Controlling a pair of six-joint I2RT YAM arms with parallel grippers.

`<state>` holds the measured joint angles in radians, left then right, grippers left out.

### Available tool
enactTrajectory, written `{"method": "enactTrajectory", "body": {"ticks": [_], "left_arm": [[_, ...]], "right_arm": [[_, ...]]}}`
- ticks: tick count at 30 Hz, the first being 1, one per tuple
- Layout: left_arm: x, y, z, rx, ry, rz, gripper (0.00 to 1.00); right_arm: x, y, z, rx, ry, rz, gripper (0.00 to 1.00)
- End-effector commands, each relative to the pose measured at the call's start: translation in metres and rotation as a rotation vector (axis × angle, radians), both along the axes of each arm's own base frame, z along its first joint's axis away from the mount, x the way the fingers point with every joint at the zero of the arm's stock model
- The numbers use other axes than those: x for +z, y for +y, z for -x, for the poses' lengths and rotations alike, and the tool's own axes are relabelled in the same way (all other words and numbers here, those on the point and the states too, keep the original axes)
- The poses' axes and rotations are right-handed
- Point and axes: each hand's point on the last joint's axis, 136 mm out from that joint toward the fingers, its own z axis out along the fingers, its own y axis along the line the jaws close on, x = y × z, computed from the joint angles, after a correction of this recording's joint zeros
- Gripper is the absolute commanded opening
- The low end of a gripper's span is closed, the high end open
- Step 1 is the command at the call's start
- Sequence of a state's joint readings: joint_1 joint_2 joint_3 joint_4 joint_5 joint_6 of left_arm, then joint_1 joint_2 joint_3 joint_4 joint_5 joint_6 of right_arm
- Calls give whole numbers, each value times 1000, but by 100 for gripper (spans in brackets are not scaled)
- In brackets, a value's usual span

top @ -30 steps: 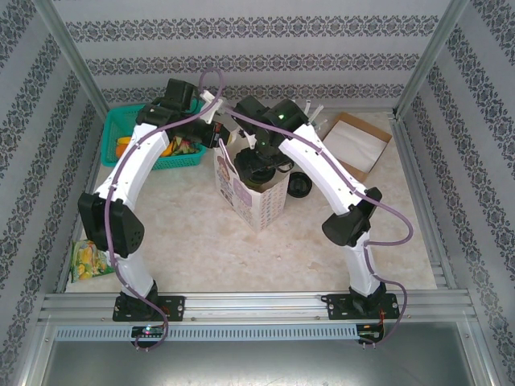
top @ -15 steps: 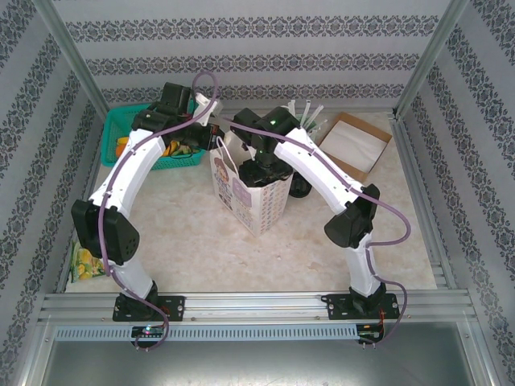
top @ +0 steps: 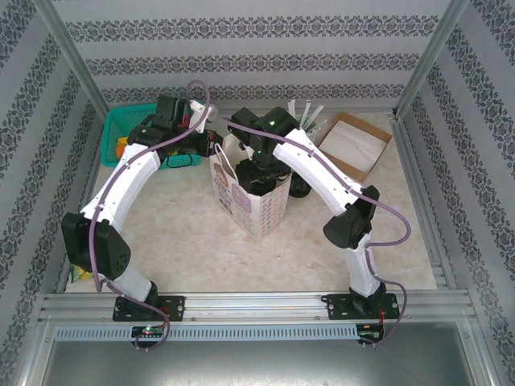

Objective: Pack the takeout coffee

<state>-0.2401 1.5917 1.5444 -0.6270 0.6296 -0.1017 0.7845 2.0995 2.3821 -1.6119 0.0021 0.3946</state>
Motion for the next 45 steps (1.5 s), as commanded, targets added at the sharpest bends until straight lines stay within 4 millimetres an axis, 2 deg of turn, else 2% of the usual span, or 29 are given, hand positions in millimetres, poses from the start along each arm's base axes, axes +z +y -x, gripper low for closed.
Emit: {"method": "enactTrajectory", "body": {"ticks": [1, 9, 21, 32, 45], "left_arm": [[19, 0, -1, 20, -63, 58, 3], [29, 3, 4, 39, -109, 74, 4], [30, 0, 13, 19, -147, 53, 6], [26, 0, 13, 20, -150, 45, 7], [28, -2, 15, 8, -151, 48, 7]], "right_arm": [[-5, -27, 40, -31, 165, 125, 61], [-13, -29, 47, -37, 201, 154, 61], [-20, -29, 44, -24, 206, 174, 61], [-21, -38, 45, -18, 195, 211, 61], [-33, -40, 46, -36, 218, 242, 61]]}}
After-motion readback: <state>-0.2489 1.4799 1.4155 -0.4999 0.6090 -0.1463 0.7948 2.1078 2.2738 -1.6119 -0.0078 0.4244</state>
